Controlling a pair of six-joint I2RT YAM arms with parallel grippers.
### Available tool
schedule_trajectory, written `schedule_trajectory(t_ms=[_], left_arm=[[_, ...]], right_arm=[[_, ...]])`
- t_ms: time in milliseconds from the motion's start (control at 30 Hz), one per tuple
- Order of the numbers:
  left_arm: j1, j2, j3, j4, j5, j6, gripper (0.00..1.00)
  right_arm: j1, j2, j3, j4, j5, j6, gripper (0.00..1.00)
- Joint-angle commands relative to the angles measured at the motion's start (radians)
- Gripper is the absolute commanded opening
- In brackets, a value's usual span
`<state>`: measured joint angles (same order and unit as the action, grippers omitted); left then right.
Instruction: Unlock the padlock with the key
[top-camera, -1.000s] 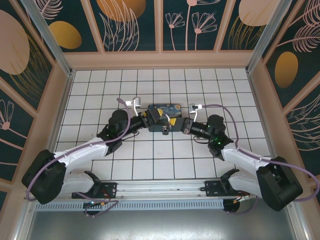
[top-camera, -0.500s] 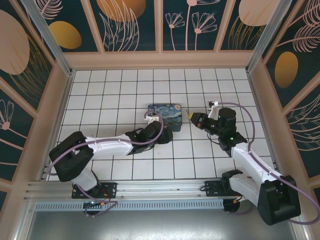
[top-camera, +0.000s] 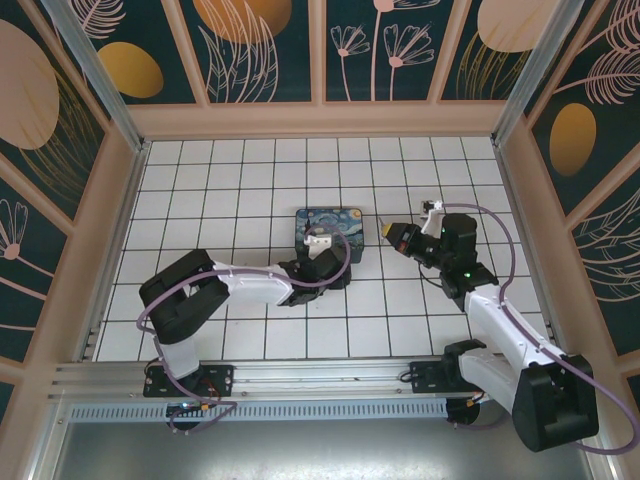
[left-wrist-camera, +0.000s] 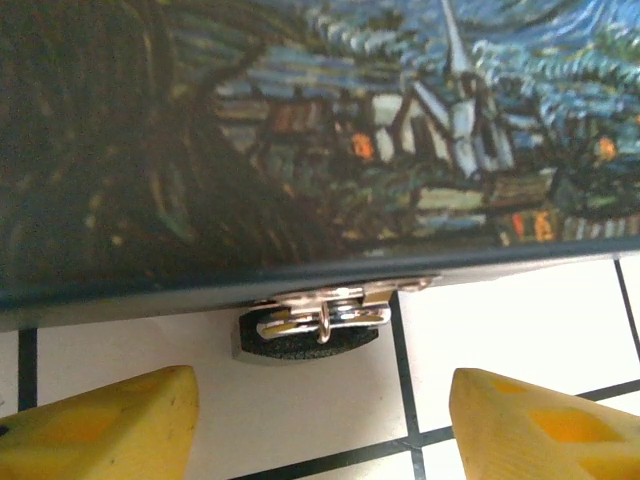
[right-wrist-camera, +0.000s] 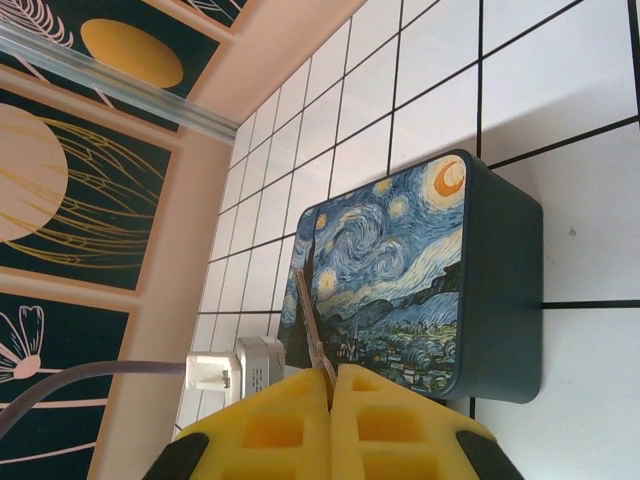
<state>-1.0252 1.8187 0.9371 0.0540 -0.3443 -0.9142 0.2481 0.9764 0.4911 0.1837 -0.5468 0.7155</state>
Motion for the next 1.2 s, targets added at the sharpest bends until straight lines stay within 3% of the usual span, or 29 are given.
schedule_trajectory(t_ms=[0, 300, 467, 733, 933, 1167], left_arm=[[-0.004, 0.042, 0.03, -0.05, -0.056, -0.021, 0.64], [-0.005, 0.095, 0.08, -0.047, -0.11, -0.027, 0.56], [-0.007, 0.127, 0.12, -0.079, -0.13, -0.028, 0.42], [-0.011, 0.132, 0.148, -0.149, -0.159, -0.036, 0.31], [-0.024, 0.061, 0.196, -0.314, -0.163, -0.023, 0.29], [-0.024, -0.017, 0.312, -0.592, -0.054, 0.008, 0.27]], right_arm=[[-0.011, 0.008, 0.022, 0.045, -0.022, -0.009, 0.0], [-0.013, 0.008, 0.011, 0.074, -0.045, -0.001, 0.0], [-0.015, -0.002, -0.005, 0.079, -0.05, 0.003, 0.0], [-0.018, -0.011, -0.007, 0.08, -0.062, 0.006, 0.0], [-0.018, -0.009, 0.01, 0.036, -0.051, -0.021, 0.0], [-0.019, 0.011, 0.089, -0.066, -0.033, -0.078, 0.0]])
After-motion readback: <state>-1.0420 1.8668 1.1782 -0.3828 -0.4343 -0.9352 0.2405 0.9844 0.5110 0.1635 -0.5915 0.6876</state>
